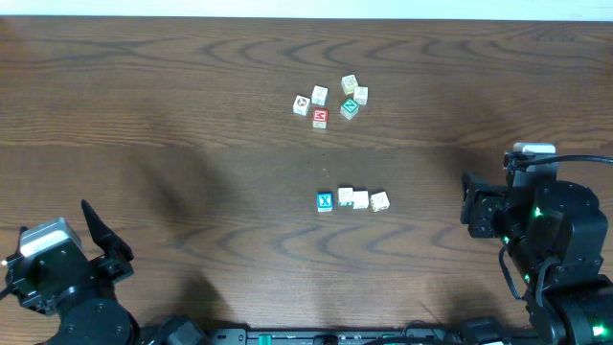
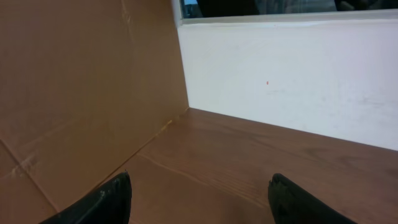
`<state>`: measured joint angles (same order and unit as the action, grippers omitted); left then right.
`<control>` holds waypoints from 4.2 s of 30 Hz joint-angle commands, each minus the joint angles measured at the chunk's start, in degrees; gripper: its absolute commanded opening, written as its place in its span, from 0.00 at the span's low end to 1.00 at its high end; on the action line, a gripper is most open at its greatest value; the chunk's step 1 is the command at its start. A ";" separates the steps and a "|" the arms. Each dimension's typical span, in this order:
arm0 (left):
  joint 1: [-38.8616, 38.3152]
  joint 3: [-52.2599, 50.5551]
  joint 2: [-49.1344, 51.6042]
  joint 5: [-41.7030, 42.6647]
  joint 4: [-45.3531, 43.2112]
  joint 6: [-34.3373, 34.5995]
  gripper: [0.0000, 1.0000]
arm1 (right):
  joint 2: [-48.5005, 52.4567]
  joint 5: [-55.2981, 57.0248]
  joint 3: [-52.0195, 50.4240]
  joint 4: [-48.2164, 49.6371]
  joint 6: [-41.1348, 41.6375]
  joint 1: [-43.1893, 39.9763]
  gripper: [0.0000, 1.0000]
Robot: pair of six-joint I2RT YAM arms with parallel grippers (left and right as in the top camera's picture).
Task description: Lift 4 blocks
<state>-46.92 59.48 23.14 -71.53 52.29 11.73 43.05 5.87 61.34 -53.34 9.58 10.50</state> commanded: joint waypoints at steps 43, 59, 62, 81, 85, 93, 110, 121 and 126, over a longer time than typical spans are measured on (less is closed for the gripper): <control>26.05 -3.76 52.09 88.28 -22.45 -1.07 0.61 | 21.94 -7.08 -0.79 1.36 2.16 -0.92 0.58; 27.56 -15.28 52.11 93.35 -30.73 -1.09 0.61 | 23.21 -18.25 -9.53 8.46 1.20 -8.96 0.54; 27.56 -16.79 52.11 93.35 -30.82 -0.50 0.61 | 23.34 -19.82 -11.98 10.56 1.75 -8.96 0.47; 26.67 -16.96 62.69 92.91 -35.60 7.67 0.19 | 27.85 -20.65 -17.22 17.05 3.69 -8.92 0.14; 25.16 -16.96 63.73 92.85 -36.15 7.67 0.19 | 31.41 -22.93 -17.22 18.16 3.65 -8.90 0.07; 23.04 -16.96 63.71 91.19 -37.22 8.57 0.12 | 35.21 -22.91 -17.22 19.71 3.58 -8.41 0.02; 19.93 -16.96 63.87 88.80 -39.19 11.54 0.12 | 42.36 -22.91 -17.22 23.41 3.21 -3.15 0.01; 19.93 -16.96 71.01 89.09 -41.68 14.16 0.09 | 45.27 -22.86 -17.22 24.70 3.19 -2.12 0.01; 19.30 -16.94 71.93 90.16 -43.52 14.56 0.09 | 45.33 -22.86 -17.25 25.07 3.21 -1.73 0.01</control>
<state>-27.07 42.83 94.74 18.09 9.72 25.47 88.03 -16.75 44.38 -28.60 13.15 8.03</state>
